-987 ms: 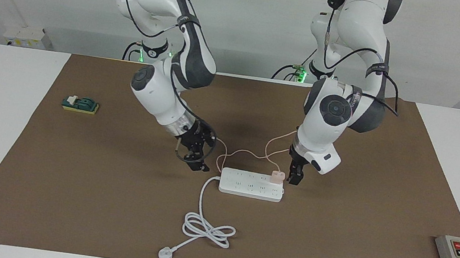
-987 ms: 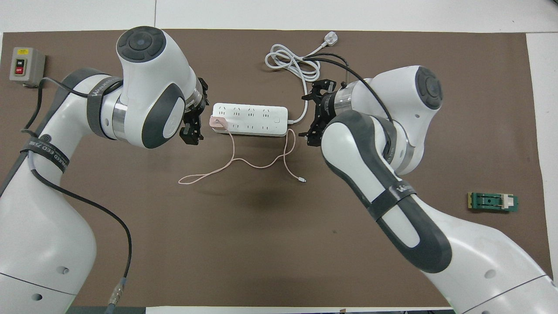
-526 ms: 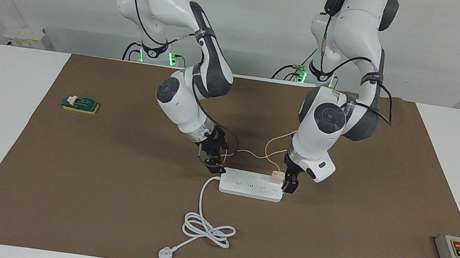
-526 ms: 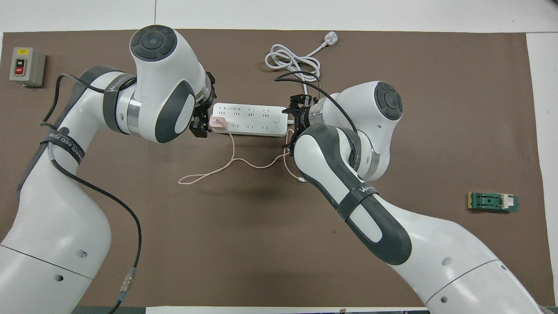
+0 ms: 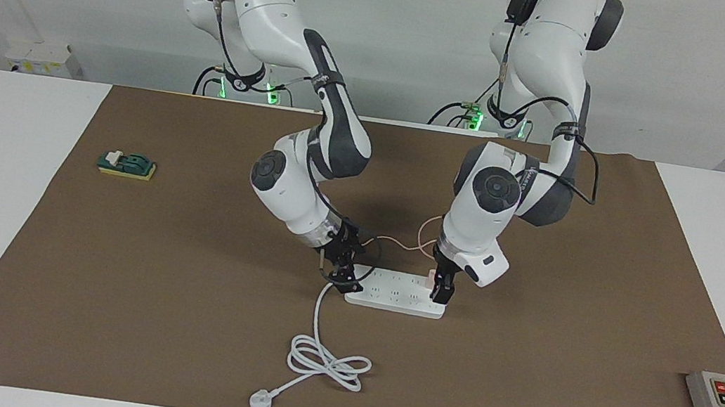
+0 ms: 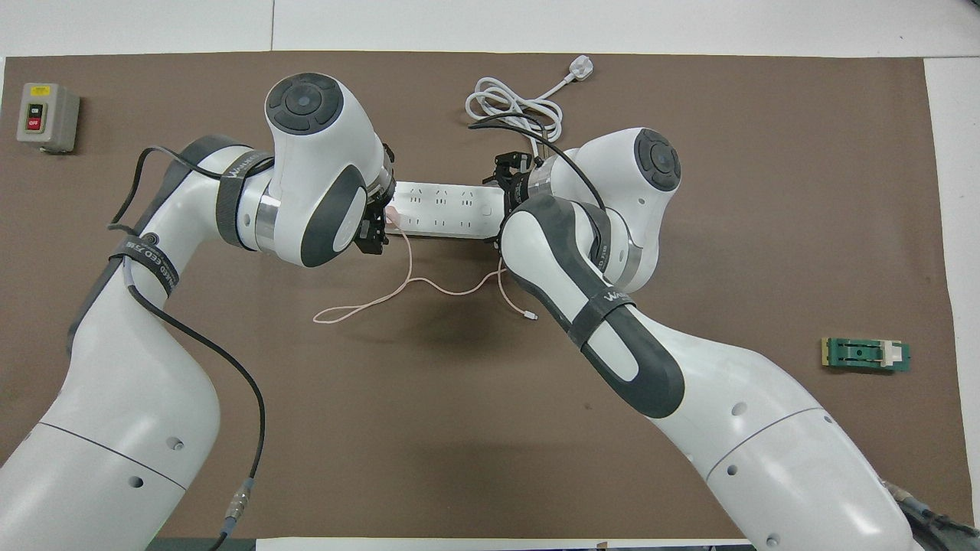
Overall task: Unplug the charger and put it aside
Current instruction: 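Grasp the pink charger with the left gripper while the right gripper holds the strip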
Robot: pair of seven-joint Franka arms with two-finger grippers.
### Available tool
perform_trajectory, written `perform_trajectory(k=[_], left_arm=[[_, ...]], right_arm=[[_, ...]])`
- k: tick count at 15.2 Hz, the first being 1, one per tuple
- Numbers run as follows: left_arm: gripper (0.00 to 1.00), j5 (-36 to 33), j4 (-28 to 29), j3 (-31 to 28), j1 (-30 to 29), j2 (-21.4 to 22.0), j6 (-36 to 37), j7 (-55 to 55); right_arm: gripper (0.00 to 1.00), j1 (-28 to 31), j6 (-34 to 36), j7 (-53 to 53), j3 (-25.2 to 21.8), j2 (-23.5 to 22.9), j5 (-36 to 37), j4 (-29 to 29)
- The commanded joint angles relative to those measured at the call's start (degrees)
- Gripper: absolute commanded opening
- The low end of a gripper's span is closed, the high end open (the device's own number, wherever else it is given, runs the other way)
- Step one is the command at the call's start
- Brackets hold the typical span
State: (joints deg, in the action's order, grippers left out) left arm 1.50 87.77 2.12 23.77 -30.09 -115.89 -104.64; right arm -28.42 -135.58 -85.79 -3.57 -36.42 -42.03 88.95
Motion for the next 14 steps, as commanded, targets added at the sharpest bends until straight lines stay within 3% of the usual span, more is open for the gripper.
perform_trajectory(k=[1,5,7,9,10,14], left_arm=[[0.99,0.3,3.5,-0.9,0.8,2.1,-1.8,-0.8],[0.79,0.2,4.7,-0.9,0.8,2.6,-2.6,-0.8],[0.58,0.1,4.7,-0.9,0.8,2.6,-2.7,-0.8],[0.12,0.0,4.6,-0.9,0.8,2.6,-2.9,-0.6],[0.0,0.0,4.7,-0.9,0.8,2.6,-3.1,-0.5],[0.0,0.0,5.0,-0.9,1.3,2.6,-3.6,-0.3]], right_arm=[[1.0,0.8,1.5,1.4,0.2,-4.0,-1.0,-5.4],[1.0,0.6,0.4,1.6,0.2,-4.4,-1.6,-5.4],[1.0,0.3,0.3,1.6,0.2,-5.0,-1.7,-5.4],[1.0,0.1,0.2,1.4,0.2,-5.1,-1.9,-5.4],[1.0,0.0,0.1,1.3,0.2,-5.1,-2.1,-5.4],[1.0,-0.1,0.8,-0.6,0.2,-4.8,-2.1,-5.4]])
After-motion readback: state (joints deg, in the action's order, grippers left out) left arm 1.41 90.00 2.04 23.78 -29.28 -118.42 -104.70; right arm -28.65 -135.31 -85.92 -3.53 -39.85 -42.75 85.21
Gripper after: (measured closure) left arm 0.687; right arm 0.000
